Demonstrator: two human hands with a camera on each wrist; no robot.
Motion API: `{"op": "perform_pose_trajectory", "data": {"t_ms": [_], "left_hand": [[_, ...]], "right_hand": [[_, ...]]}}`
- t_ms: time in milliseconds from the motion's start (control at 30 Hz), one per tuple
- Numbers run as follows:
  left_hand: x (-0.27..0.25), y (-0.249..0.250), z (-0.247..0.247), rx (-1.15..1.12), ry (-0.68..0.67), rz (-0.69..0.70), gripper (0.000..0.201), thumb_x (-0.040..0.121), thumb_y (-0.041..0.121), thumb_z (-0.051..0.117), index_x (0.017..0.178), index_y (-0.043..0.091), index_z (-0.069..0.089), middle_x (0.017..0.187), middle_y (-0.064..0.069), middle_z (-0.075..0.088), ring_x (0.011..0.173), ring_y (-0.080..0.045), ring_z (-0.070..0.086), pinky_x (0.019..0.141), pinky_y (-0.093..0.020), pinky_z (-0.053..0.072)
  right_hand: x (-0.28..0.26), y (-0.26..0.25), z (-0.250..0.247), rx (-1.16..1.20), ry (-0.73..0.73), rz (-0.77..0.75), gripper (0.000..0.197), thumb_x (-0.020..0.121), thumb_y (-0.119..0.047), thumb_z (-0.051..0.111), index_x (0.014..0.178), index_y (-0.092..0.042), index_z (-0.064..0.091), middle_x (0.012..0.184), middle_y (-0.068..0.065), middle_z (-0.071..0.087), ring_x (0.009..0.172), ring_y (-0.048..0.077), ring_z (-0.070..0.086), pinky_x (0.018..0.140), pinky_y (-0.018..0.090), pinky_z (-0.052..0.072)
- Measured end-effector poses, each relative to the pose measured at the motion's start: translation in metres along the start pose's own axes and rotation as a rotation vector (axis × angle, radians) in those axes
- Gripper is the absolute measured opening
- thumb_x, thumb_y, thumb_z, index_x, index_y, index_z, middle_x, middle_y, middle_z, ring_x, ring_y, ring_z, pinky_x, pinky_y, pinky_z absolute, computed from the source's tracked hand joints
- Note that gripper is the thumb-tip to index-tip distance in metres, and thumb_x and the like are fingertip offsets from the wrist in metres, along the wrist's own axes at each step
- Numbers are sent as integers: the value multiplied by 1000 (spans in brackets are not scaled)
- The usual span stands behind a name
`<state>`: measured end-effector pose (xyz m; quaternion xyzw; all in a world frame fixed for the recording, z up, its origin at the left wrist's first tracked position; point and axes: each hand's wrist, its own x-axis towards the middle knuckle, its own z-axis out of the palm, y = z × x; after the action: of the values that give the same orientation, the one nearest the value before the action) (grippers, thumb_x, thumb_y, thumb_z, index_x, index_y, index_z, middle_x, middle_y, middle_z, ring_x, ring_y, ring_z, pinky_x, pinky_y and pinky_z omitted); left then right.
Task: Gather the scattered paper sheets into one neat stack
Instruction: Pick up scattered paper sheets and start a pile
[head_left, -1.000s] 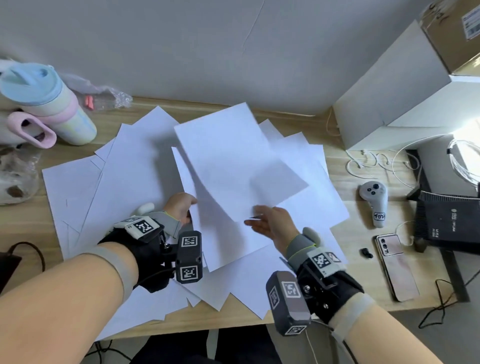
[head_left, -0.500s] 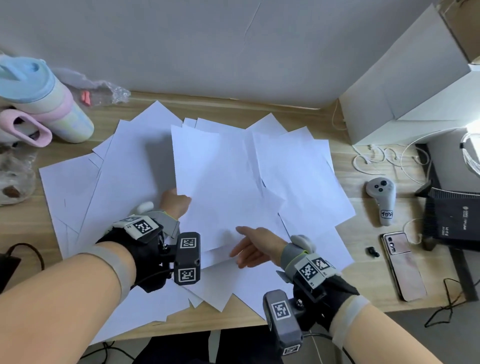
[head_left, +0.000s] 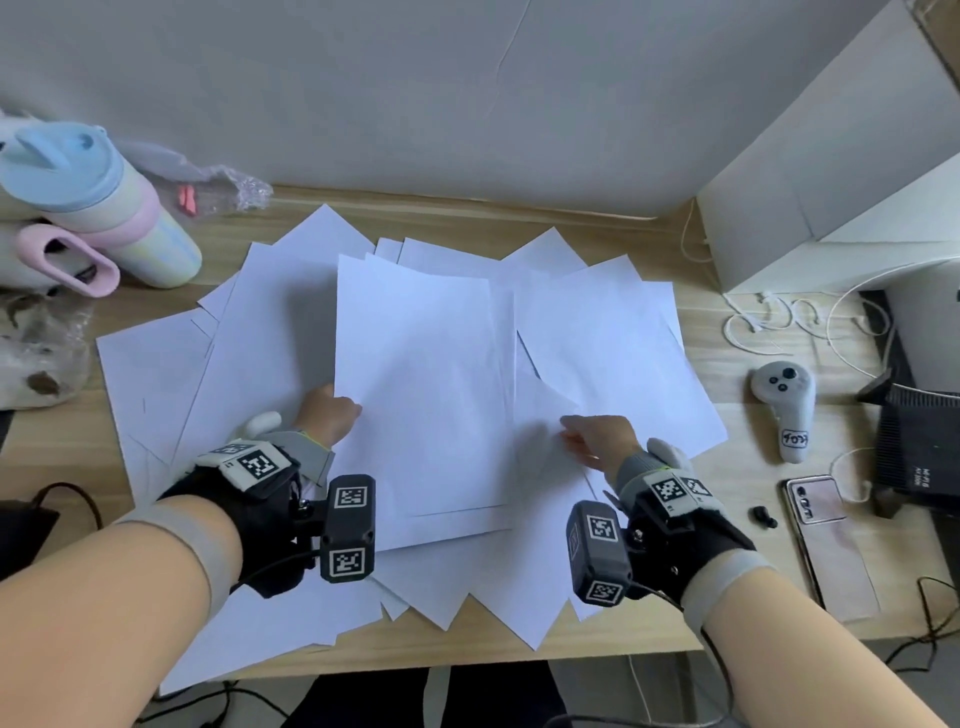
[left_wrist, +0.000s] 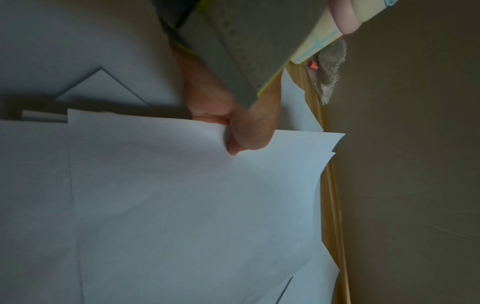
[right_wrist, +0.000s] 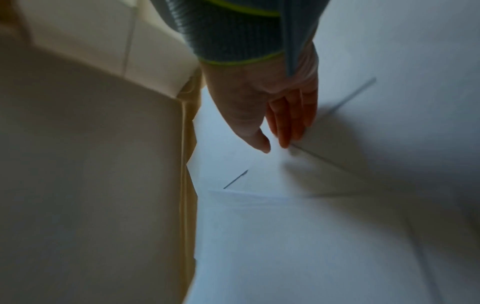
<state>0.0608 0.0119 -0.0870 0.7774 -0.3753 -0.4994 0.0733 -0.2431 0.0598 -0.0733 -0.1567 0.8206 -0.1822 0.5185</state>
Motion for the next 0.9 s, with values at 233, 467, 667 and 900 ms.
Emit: {"op": "perform_pose_trajectory", "data": {"t_ms": [233,467,667,900], "left_hand": [[-10,-6,4,76,-11,-38,26,92,1,46,112,-14,55,122,-29,53,103,-33,53,72,-27,35],[-12,-3,-1,-36,-2,-26,5,90,-1,46,87,2,49,76,-7,48,89,-22,42,61,-27,35],[-16,2,15,-43,-146,-21,15,89,1,51,76,7,48,98,-13,48,93,-24,45,84,-34,39],[-20,4,28,-267,-218,-44,36,82,35,56,102,5,56,108,-16,59,99,-31,57,101,-49,45]], "right_hand": [[-17,12,31,-397,-153,-90,33,83,-25,65,57,-12,48,58,5,48,52,20,42,53,28,35],[-35,-32,-32,-129,414,-499,27,97,-18,40,114,-3,55,102,16,60,93,29,55,75,30,36],[-56,-87,-91,18,364,-797,23,87,-24,42,95,-26,63,77,5,60,73,27,57,68,44,48],[-87,-132,-102,226,76,-871,29,92,-4,42,76,-21,59,51,-14,52,44,7,53,45,23,49]]}}
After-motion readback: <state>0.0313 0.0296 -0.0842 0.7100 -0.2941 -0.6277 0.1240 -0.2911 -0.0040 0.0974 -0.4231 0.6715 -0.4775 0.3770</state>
